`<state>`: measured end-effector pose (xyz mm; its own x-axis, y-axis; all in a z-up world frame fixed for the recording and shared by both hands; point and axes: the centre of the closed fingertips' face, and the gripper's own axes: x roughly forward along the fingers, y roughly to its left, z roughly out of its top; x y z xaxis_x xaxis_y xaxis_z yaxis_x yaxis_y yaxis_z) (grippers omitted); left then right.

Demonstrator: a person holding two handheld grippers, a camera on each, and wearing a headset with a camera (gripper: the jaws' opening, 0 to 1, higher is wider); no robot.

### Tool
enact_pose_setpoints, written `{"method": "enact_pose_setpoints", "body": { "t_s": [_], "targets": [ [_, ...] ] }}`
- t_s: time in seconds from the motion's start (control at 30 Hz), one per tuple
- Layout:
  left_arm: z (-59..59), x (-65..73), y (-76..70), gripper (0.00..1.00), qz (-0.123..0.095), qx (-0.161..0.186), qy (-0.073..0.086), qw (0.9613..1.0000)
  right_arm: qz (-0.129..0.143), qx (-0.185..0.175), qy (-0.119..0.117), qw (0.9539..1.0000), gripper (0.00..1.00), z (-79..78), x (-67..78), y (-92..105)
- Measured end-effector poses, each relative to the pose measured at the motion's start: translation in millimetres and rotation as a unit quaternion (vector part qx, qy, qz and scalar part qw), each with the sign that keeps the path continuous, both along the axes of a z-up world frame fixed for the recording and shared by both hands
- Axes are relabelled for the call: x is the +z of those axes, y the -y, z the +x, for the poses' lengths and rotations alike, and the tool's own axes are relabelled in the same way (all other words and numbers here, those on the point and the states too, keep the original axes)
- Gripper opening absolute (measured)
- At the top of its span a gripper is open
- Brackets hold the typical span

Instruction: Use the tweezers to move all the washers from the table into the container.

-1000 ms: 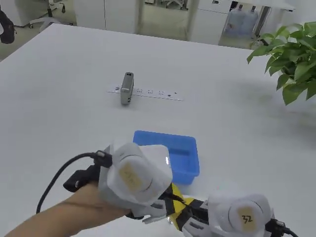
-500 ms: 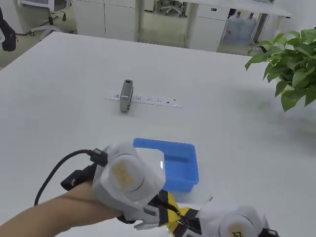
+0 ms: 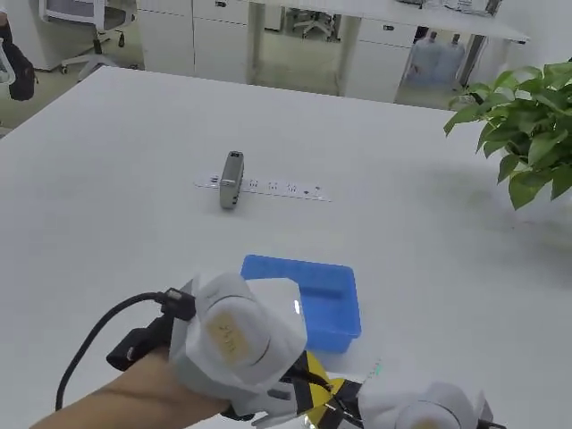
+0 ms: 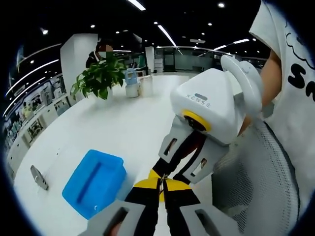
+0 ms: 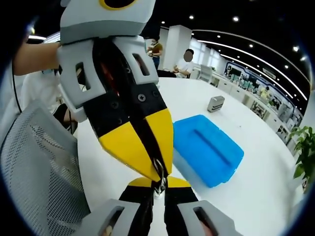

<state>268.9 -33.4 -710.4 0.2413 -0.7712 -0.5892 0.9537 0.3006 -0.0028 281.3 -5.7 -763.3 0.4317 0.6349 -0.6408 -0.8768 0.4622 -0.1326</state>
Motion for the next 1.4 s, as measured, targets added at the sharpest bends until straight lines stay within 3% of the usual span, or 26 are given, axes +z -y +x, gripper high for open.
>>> {"method": "enact_pose_setpoints", "body": {
  "t_s": [0.03, 0.1, 0.17, 0.27, 0.3, 0.37, 0.4, 0.53, 0.7, 0.77, 0.83, 0.97, 1.07, 1.2, 1.3, 1.37, 1.4],
  "targets": [
    [0.4, 2.8, -0.9, 0.00, -0.005, 0.009, -0.002, 0.9999, 0.003, 0.000, 0.004, 1.0000, 0.03, 0.9, 3.9, 0.0],
    [6.3, 12.0, -4.1, 0.05, -0.017, 0.031, 0.019, 0.9992, 0.009, 0.002, 0.008, 0.9999, 0.03, 1.4, 13.7, -0.5],
    [10.2, 22.7, -9.4, 0.12, -0.036, 0.064, 0.022, 0.9970, 0.009, 0.007, 0.019, 0.9997, 0.03, 1.6, 23.1, -0.5],
    [14.5, 39.6, -20.9, 0.22, -0.075, 0.125, 0.007, 0.9893, 0.012, 0.008, 0.028, 0.9995, 0.03, 2.6, 32.9, 1.4],
    [16.2, 49.0, -26.4, 0.27, -0.095, 0.144, 0.018, 0.9849, 0.013, 0.006, 0.030, 0.9994, 0.03, 4.3, 36.2, 3.1],
    [13.9, 57.8, -38.1, 0.32, -0.107, 0.175, 0.017, 0.9786, 0.013, 0.005, 0.033, 0.9993, 0.03, 6.7, 40.2, 5.7],
    [13.3, 59.7, -39.9, 0.38, -0.109, 0.181, 0.017, 0.9773, 0.013, 0.003, 0.035, 0.9993, 0.03, 8.7, 42.3, 7.9],
    [5.1, 70.0, -59.3, 0.56, -0.108, 0.220, 0.040, 0.9686, 0.013, 0.000, 0.035, 0.9993, 0.03, 15.5, 49.2, 13.6],
    [-7.2, 63.9, -83.5, 0.75, -0.097, 0.272, 0.053, 0.9559, 0.023, -0.012, 0.039, 0.9989, 0.03, 28.7, 62.9, 17.5],
    [-15.5, 57.8, -90.1, 0.80, -0.088, 0.281, 0.045, 0.9546, 0.027, -0.016, 0.040, 0.9987, 0.03, 34.4, 67.7, 18.0],
    [-17.7, 55.3, -100.3, 0.84, -0.089, 0.313, 0.048, 0.9443, 0.025, -0.016, 0.046, 0.9985, 0.03, 40.2, 71.0, 18.6],
    [-25.0, 47.2, -109.5, 0.92, -0.084, 0.332, 0.041, 0.9386, 0.018, -0.020, 0.058, 0.9979, 0.03, 54.3, 74.7, 20.6],
    [-25.4, 40.6, -121.4, 0.98, -0.080, 0.360, 0.053, 0.9279, 0.018, -0.024, 0.062, 0.9976, 0.03, 65.8, 78.8, 21.8],
    [-25.6, 28.2, -135.0, 0.99, -0.065, 0.387, 0.062, 0.9175, 0.024, -0.037, 0.062, 0.9971, 0.03, 84.6, 81.3, 24.3],
    [-24.8, 22.6, -142.0, 0.99, -0.058, 0.402, 0.068, 0.9114, 0.043, -0.056, 0.043, 0.9966, 0.03, 94.9, 77.6, 24.2],
    [-24.4, 20.8, -147.2, 0.99, -0.052, 0.416, 0.077, 0.9048, 0.044, -0.064, 0.034, 0.9964, 0.03, 100.5, 71.9, 24.4],
    [-22.7, 18.4, -152.1, 0.99, -0.048, 0.429, 0.086, 0.8981, 0.042, -0.067, 0.033, 0.9963, 0.03, 104.3, 67.4, 24.3]
  ]
}}
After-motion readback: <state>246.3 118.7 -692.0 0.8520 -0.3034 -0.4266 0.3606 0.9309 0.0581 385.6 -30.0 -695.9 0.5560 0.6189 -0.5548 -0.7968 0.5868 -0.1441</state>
